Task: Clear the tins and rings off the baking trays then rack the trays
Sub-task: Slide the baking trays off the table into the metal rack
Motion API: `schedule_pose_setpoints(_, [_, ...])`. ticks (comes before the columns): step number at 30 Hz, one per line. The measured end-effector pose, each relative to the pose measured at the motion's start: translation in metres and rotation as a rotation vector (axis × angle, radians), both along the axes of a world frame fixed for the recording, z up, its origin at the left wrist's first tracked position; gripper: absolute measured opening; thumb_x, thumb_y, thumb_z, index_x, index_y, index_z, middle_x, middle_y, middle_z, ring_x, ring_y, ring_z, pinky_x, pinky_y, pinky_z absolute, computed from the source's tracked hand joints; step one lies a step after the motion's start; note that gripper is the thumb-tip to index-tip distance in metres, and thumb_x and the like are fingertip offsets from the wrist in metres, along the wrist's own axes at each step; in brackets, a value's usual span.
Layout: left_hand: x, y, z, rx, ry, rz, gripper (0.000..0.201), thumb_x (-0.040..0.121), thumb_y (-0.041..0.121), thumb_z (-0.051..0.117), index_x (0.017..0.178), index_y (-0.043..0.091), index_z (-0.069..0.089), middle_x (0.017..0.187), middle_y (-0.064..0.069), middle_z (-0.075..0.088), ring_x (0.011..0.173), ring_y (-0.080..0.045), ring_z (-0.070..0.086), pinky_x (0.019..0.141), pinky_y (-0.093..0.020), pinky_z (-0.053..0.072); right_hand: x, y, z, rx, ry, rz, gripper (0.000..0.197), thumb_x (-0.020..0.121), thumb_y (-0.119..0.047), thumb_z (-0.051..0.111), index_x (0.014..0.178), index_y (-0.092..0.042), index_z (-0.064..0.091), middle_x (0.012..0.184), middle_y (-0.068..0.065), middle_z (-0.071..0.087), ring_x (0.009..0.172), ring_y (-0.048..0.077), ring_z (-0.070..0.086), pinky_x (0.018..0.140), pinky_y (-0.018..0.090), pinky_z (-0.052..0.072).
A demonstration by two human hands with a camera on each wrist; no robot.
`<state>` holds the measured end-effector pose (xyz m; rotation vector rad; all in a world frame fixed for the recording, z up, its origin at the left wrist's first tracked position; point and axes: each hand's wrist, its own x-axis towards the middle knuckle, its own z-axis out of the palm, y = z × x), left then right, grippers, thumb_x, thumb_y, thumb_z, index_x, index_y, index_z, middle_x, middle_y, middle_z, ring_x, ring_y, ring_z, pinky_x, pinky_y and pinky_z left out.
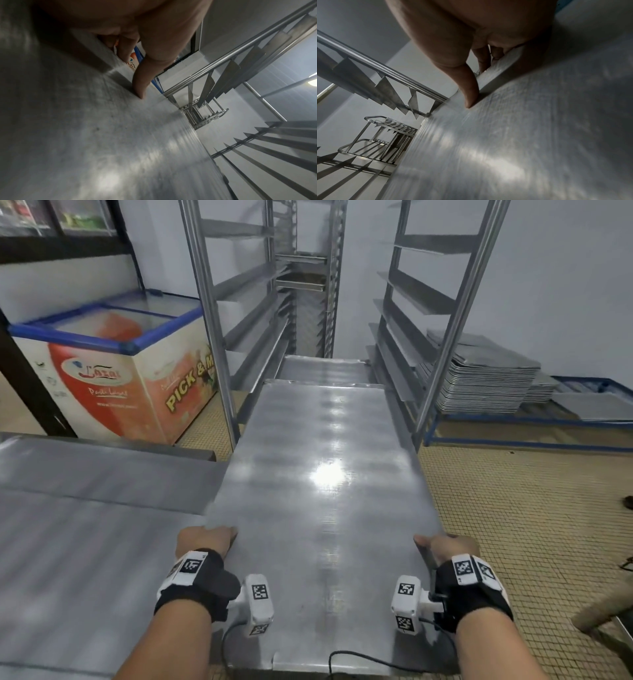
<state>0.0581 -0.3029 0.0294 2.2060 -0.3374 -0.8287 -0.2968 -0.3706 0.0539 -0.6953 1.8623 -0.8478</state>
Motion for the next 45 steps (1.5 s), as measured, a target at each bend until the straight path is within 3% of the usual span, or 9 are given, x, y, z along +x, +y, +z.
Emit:
schedule_pose_setpoints(6, [0.010, -0.044, 0.005, 0.037, -0.043, -0.056, 0.045, 0.081, 0.025, 0.077, 0.115, -0.003, 0.066, 0.124, -0.020, 0.065, 0.109, -0.037, 0.061, 0.085, -0.033, 0.044, 0.014, -0.045, 0.002, 0.006, 0.040, -0.010, 0.033, 0.082, -0.001, 0.074, 0.107, 0.007, 0.055, 0.074, 0.009, 0.056, 0.058, 0.021, 0.051, 0.063, 0.033, 0.045])
schedule_pose_setpoints(10, [0.016, -0.075, 0.009, 0.042, -0.050, -0.056, 0.040, 0.080, 0.027, 0.079, 0.102, -0.004, 0.065, 0.107, -0.018, 0.066, 0.096, -0.036, 0.061, 0.081, -0.035, 0.046, 0.025, -0.075, 0.005, 0.038, 0.085, 0.001, 0.054, 0.077, -0.009, 0.079, 0.123, 0.005, 0.054, 0.113, 0.023, 0.064, 0.100, 0.040, 0.063, 0.086, 0.043, 0.049])
schedule_pose_setpoints(13, [0.019, -0.099, 0.012, 0.017, -0.031, -0.069, 0.029, 0.085, 0.021, 0.074, 0.083, -0.002, 0.058, 0.091, -0.013, 0.057, 0.082, -0.031, 0.051, 0.074, -0.032, 0.040, 0.031, -0.099, 0.007, 0.059, 0.109, 0.011, 0.054, 0.076, -0.010, 0.080, 0.122, 0.005, 0.055, 0.117, 0.024, 0.064, 0.103, 0.041, 0.062, 0.089, 0.044, 0.049])
schedule_pose_setpoints(22, [0.031, -0.178, 0.021, 0.001, -0.048, -0.051, 0.049, 0.084, 0.020, 0.076, 0.120, -0.008, 0.061, 0.112, -0.020, 0.066, 0.099, -0.038, 0.062, 0.083, -0.037, 0.048, 0.046, -0.184, 0.019, 0.047, 0.166, 0.104, 0.052, 0.084, -0.014, 0.075, 0.125, 0.009, 0.053, 0.112, 0.020, 0.062, 0.081, 0.027, 0.052, 0.070, 0.032, 0.042])
schedule_pose_setpoints(28, [0.046, -0.235, 0.024, 0.059, -0.078, -0.030, 0.064, 0.078, 0.033, 0.079, 0.125, -0.005, 0.057, 0.123, -0.023, 0.063, 0.104, -0.039, 0.062, 0.084, -0.038, 0.048, 0.061, -0.242, 0.023, 0.043, 0.206, 0.117, 0.056, 0.086, -0.016, 0.073, 0.132, 0.004, 0.048, 0.126, 0.018, 0.060, 0.111, 0.034, 0.060, 0.076, 0.030, 0.041])
schedule_pose_setpoints(34, [0.059, -0.276, 0.015, 0.101, -0.133, -0.067, 0.064, 0.081, 0.035, 0.077, 0.127, -0.006, 0.057, 0.126, -0.022, 0.063, 0.112, -0.038, 0.061, 0.091, -0.040, 0.050, 0.070, -0.274, 0.027, 0.079, 0.253, 0.140, 0.048, 0.085, -0.016, 0.071, 0.123, 0.004, 0.050, 0.106, 0.015, 0.061, 0.082, 0.028, 0.053, 0.071, 0.029, 0.043])
schedule_pose_setpoints(40, [0.059, -0.285, 0.024, 0.201, -0.234, -0.263, 0.050, 0.090, 0.034, 0.066, 0.121, -0.004, 0.060, 0.097, -0.019, 0.063, 0.094, -0.035, 0.058, 0.079, -0.034, 0.046, 0.072, -0.278, 0.038, 0.101, 0.343, 0.212, 0.030, 0.089, -0.019, 0.067, 0.101, 0.006, 0.055, 0.110, 0.017, 0.065, 0.108, 0.032, 0.063, 0.086, 0.033, 0.050])
schedule_pose_setpoints(42, [0.058, -0.282, 0.031, 0.257, -0.284, -0.407, 0.050, 0.091, 0.032, 0.064, 0.131, 0.004, 0.055, 0.112, -0.018, 0.061, 0.106, -0.036, 0.060, 0.084, -0.032, 0.048, 0.073, -0.272, 0.042, 0.085, 0.358, 0.247, 0.026, 0.090, -0.019, 0.064, 0.091, 0.004, 0.053, 0.094, 0.015, 0.064, 0.085, 0.030, 0.064, 0.075, 0.030, 0.047])
schedule_pose_setpoints(45, [0.047, -0.272, 0.047, 0.280, -0.309, -0.548, 0.066, 0.092, 0.039, 0.066, 0.143, 0.002, 0.046, 0.144, -0.020, 0.050, 0.129, -0.036, 0.051, 0.107, -0.037, 0.043, 0.075, -0.256, 0.053, 0.058, 0.363, 0.309, 0.035, 0.094, -0.024, 0.061, 0.113, 0.004, 0.056, 0.077, 0.009, 0.054, 0.066, 0.023, 0.053, 0.065, 0.024, 0.041])
